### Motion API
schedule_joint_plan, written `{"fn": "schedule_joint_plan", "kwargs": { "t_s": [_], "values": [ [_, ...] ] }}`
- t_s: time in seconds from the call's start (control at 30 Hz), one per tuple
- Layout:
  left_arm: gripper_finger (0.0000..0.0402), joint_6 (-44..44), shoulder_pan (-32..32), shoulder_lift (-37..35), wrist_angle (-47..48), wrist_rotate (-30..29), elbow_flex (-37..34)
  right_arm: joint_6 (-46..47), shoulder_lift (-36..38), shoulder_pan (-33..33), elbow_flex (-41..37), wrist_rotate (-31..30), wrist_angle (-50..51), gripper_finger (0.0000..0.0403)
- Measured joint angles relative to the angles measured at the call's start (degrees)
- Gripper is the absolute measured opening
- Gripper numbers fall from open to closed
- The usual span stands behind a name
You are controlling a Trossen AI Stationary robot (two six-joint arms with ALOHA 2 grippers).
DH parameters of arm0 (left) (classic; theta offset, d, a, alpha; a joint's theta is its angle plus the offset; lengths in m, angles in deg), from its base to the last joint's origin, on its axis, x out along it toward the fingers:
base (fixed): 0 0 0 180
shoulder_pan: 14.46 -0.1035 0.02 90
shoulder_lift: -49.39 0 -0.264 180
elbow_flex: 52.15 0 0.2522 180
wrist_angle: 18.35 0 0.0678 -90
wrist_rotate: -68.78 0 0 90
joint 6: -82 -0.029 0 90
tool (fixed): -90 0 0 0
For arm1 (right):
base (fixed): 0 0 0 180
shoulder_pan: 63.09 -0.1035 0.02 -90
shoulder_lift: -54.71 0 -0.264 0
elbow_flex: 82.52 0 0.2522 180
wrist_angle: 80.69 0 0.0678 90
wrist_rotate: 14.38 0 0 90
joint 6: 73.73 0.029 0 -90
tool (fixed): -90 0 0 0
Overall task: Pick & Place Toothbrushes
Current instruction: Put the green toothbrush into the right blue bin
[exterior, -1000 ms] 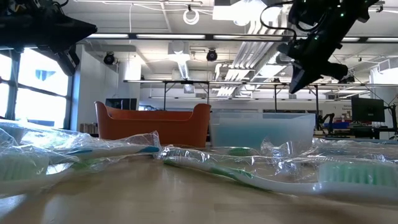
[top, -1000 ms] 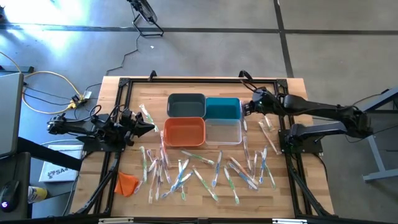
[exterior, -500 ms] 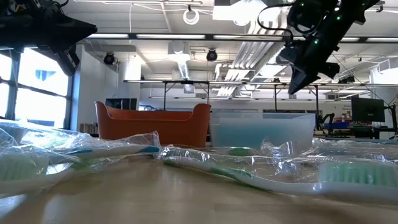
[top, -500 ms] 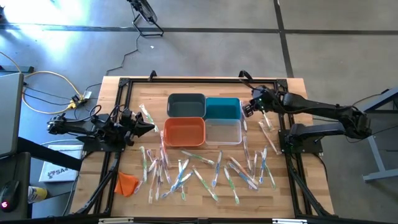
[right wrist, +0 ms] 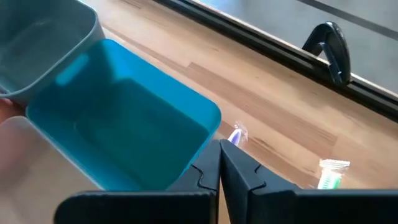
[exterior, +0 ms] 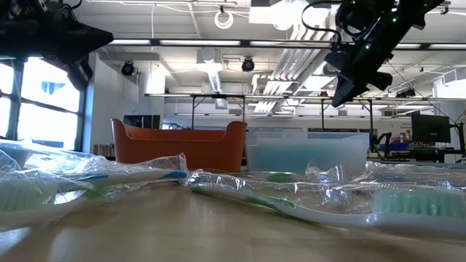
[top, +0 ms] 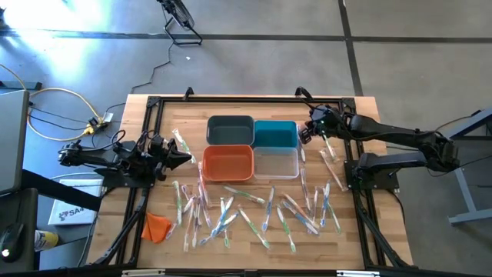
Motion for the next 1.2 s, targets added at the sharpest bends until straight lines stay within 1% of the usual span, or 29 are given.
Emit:
{"fn": "schedule_joint_plan", "kwargs": {
  "t_s": [0.1, 0.23, 0.4, 0.53, 0.67, 0.77, 0.83, 1.0, 1.2],
  "values": [
    [0.0009, 0.0, 0.0, 0.0, 0.2, 0.0, 0.0, -1.7, 0.0, 0.0, 0.0, 0.6, 0.0, 0.0003],
    [0.001, 0.0, 0.0, 0.0, 0.2, -1.3, 0.0, -0.7, 0.0, 0.0, 0.0, 0.4, 0.0, 0.0003],
    [0.001, -1.5, 0.0, 0.0, 2.7, -2.3, 0.0, 5.8, 0.0, 0.0, 0.0, 0.3, 0.0, 0.0003],
    [0.001, -2.4, 0.0, 0.0, 5.5, -6.0, 0.0, 12.8, 0.0, 0.0, 0.0, 0.9, 0.0, 0.0002],
    [0.001, -6.4, 0.0, 0.0, 5.2, -8.2, 0.0, 14.0, 0.0, -0.3, 0.0, 3.5, 0.1, 0.0002],
    [0.0009, -9.0, 0.0, 0.0, 4.0, -8.5, 0.0, 15.3, 0.0, -1.1, 1.5, 4.2, 1.6, 0.0002],
    [0.0009, -9.0, 0.0, 0.0, 3.8, -8.5, 0.0, 16.0, 0.0, -1.8, 3.1, 3.5, 3.0, 0.0002],
    [0.0009, -8.8, 0.0, 0.0, 3.8, -8.5, 0.0, 16.7, 0.0, -3.5, 8.1, -2.0, 8.6, 0.0002],
    [0.0009, -8.8, 0.0, 0.0, 4.2, -8.5, 0.0, 19.9, -1.0, -3.5, 11.6, -2.0, 13.0, 0.0002]
  ]
}}
